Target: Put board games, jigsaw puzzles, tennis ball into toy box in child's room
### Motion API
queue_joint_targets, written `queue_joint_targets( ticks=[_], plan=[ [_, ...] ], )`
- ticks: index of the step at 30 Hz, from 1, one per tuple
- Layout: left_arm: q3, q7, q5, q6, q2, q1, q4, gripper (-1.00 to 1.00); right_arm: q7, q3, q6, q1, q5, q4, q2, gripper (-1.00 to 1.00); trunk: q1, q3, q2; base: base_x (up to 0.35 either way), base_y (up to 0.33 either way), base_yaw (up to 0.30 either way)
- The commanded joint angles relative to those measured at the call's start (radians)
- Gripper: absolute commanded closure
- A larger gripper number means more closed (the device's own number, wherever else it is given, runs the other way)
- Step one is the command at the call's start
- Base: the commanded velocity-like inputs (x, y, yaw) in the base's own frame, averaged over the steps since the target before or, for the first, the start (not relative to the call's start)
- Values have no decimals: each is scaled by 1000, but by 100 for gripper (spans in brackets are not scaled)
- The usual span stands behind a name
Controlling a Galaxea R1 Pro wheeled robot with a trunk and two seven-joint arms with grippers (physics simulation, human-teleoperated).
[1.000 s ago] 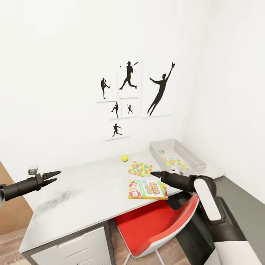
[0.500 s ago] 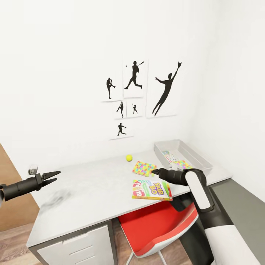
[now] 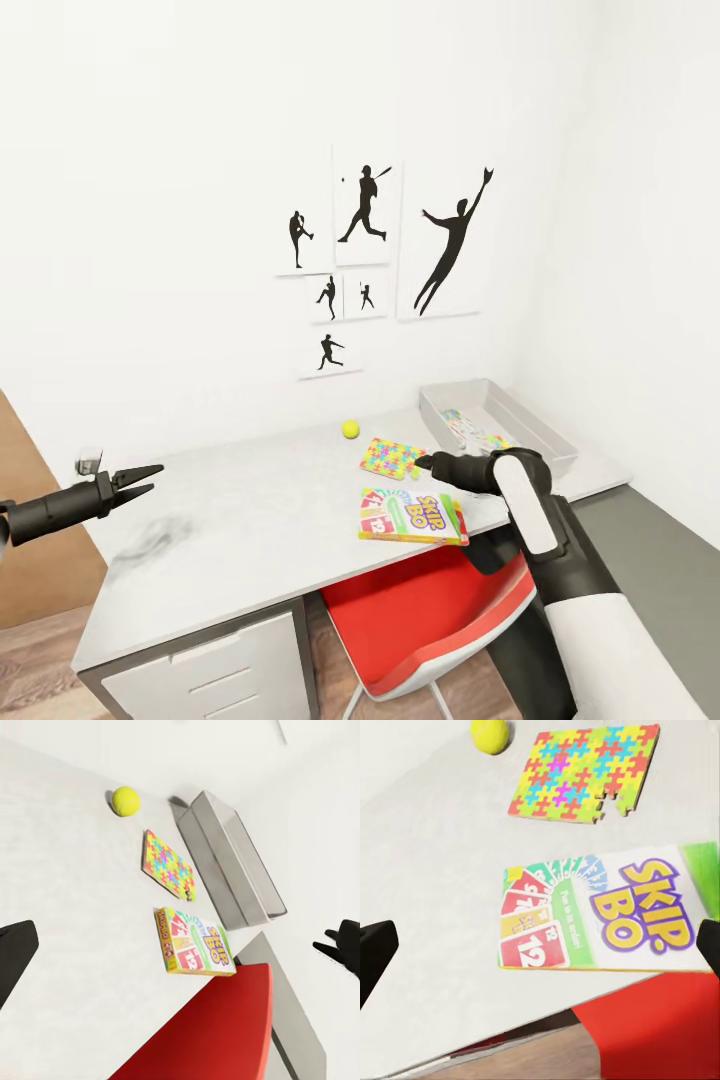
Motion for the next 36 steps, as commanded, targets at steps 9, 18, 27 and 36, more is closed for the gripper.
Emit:
queue_joint_targets(
  ticks=[9,18,27,36],
  plan=[
    [2,-5,-3,10,-1,-1,0,-100,-233,0,-3,-237,118,355,139,-100,0,-2,-2,0,0,0],
    [3,-5,-4,10,3,-1,0,-100,-277,-2,-34,-272,128,428,160,-100,0,-3,-2,-20,48,0],
    [3,-5,-4,10,5,-1,0,-100,-279,-2,-37,-276,130,431,160,-100,0,-15,-2,-4,15,0],
    [3,-5,-4,10,5,-1,0,-100,-279,-1,-94,-281,128,443,144,-100,0,-30,-2,70,1,0]
  ],
)
